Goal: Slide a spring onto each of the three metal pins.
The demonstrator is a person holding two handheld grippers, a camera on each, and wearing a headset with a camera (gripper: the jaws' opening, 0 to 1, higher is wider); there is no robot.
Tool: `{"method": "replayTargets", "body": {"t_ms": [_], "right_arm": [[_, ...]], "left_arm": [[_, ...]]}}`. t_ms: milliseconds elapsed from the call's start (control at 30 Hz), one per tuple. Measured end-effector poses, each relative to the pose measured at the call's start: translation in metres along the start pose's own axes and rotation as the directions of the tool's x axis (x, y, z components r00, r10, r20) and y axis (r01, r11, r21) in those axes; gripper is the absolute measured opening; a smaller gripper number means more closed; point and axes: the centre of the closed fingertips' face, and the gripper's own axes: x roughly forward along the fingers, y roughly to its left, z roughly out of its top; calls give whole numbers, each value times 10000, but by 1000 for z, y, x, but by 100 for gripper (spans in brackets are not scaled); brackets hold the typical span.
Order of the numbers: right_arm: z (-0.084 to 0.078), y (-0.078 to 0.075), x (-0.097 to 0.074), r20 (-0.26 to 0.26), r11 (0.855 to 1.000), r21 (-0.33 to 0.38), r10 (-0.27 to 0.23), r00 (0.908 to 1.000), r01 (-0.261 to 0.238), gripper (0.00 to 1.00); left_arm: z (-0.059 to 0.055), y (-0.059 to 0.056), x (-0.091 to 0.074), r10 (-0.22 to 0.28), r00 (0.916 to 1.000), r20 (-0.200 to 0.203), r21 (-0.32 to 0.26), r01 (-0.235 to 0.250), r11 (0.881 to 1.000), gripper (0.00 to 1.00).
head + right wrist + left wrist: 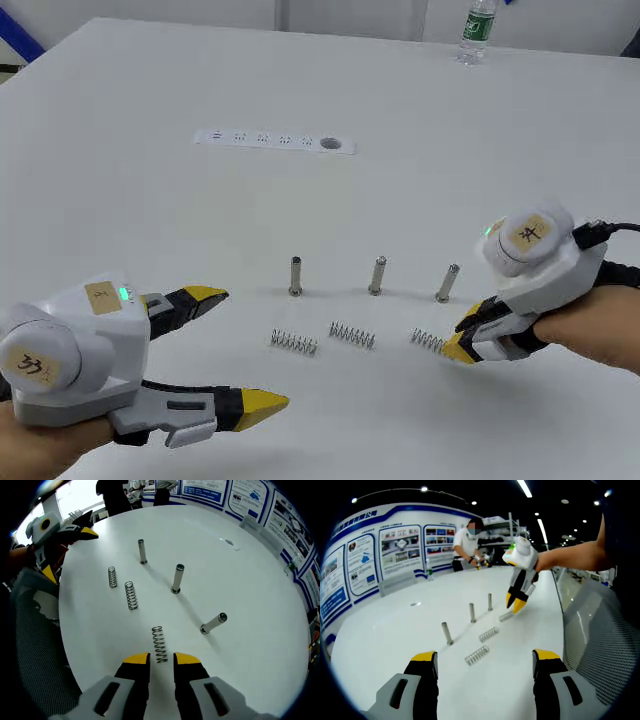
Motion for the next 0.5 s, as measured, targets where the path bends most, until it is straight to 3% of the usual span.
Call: {"method": "replayTargets", "body": {"t_ms": [500], "right_arm": [[-8, 1, 14, -794, 9940, -970, 424, 9959, -501, 16]], "left_arm": [[0, 1, -1, 35, 10000, -8, -29, -35, 10000, 79]]}}
